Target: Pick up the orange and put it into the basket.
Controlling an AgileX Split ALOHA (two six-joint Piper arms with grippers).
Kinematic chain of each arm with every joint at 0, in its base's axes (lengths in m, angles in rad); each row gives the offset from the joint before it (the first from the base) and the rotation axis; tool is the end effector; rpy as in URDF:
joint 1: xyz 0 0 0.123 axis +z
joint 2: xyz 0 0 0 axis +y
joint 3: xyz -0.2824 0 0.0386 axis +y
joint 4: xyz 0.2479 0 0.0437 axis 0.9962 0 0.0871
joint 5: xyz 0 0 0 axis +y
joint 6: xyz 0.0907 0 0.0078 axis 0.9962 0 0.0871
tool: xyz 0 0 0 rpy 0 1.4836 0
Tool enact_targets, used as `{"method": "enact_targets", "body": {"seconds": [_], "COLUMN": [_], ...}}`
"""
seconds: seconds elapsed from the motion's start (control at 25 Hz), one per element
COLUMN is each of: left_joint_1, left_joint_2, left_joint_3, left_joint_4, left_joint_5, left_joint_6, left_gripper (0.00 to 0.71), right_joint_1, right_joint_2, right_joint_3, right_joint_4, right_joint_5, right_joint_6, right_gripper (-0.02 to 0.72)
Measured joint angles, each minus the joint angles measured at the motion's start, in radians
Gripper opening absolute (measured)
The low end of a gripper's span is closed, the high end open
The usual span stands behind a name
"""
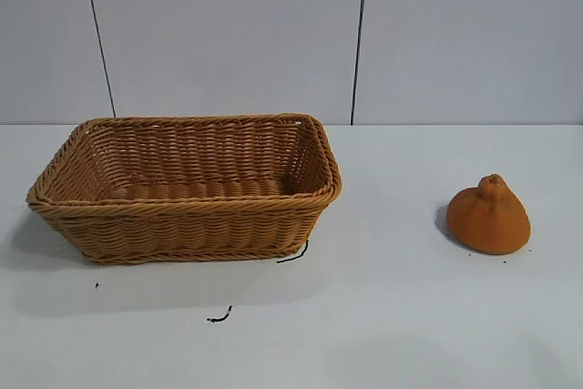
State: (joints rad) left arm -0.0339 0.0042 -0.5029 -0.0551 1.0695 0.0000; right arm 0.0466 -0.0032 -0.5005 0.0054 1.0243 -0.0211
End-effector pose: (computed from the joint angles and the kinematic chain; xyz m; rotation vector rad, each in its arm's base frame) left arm -0.0051 -0.0042 0.2774 0.0376 2.0539 -0.0871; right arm -0.0040 0.0002 0.2803 -0.0680 2.0031 0.0228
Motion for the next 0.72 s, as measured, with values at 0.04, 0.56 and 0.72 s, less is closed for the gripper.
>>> {"method": "enact_targets", "body": {"seconds": [0.04, 0.56, 0.72], "left_joint_1": [0.0, 0.0, 0.0], "left_joint_2": [0.0, 0.0, 0.0], "left_joint_3": [0.0, 0.0, 0.0], "left_joint_4": [0.0, 0.001, 0.001], "left_joint_5": [0.0, -0.001, -0.001], "left_joint_6": [0.0, 0.0, 0.0], "left_gripper": [0.639, 0.639, 0.639], "right_joint_1": [0.0, 0.0, 0.0], "right_joint_2": [0.0, 0.379, 0.691], "right_joint_3": [0.0, -0.13, -0.276], "right_joint_4": [0.0, -0.005, 0.008], "right_joint_5": [0.0, -0.019, -0.02], "right_joint_6": [0.0, 0.027, 0.033], "right_gripper": [0.667, 0.667, 0.667]}}
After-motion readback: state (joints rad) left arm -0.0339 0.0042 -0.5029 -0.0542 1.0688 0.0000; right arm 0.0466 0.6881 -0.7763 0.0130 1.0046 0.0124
